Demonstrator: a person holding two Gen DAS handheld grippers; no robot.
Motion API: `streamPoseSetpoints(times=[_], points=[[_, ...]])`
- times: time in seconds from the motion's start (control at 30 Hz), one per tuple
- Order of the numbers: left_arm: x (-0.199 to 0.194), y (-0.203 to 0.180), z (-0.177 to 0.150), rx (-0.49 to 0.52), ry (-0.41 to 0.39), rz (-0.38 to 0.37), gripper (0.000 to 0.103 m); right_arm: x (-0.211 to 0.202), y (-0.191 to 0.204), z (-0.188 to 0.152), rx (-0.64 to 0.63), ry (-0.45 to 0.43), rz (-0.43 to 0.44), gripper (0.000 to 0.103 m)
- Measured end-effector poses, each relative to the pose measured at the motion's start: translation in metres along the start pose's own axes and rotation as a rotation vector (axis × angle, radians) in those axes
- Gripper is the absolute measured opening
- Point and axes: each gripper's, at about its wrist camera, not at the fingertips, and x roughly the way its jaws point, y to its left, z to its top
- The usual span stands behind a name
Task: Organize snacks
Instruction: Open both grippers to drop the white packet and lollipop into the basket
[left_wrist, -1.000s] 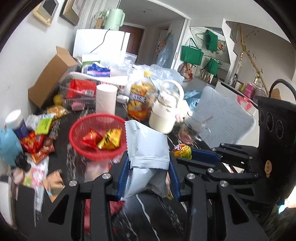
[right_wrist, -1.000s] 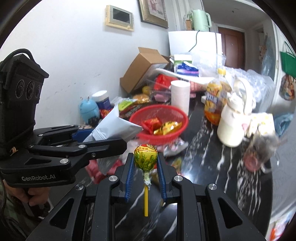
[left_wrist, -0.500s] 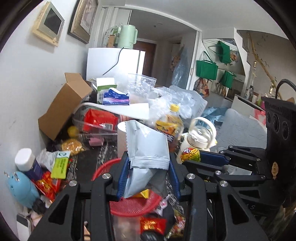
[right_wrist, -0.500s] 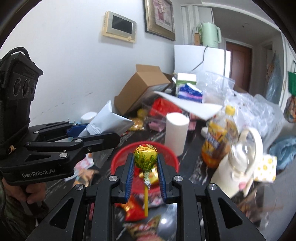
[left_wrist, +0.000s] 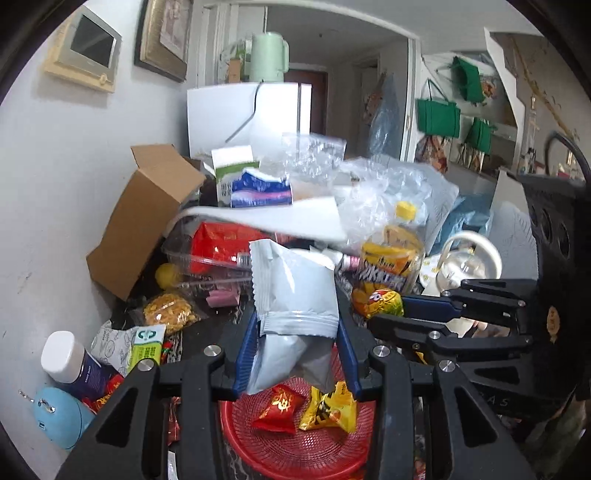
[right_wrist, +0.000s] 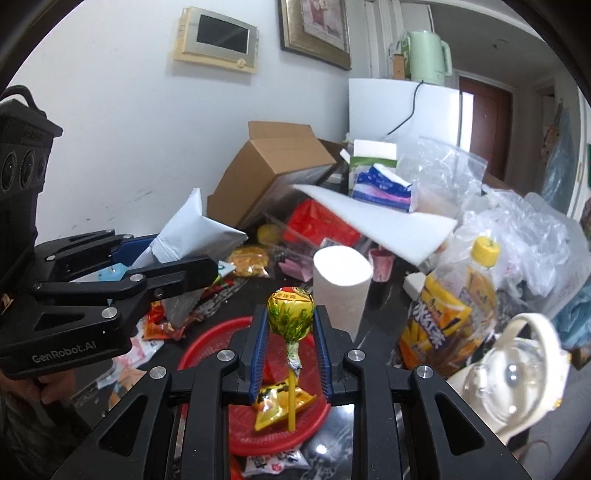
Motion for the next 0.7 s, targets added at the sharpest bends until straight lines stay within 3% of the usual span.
streamPoseSetpoints(times=[0.17,0.6,0.7], points=[[0.033,-0.003,-0.015,0.017,0.107,-0.019,0.039,0.024,-0.009,-0.008,0.007,0.058,0.047,0.024],[0.077,0.007,-0.036,0.057,0.279,0.01,0.039,0.068,-0.017,-0.027,0.017,0.203,0.027,0.025],[0.086,0.005,-0.04,0.076,0.331,0.012,0.044,0.074,-0.021,-0.03,0.025,0.22,0.011,0.025]])
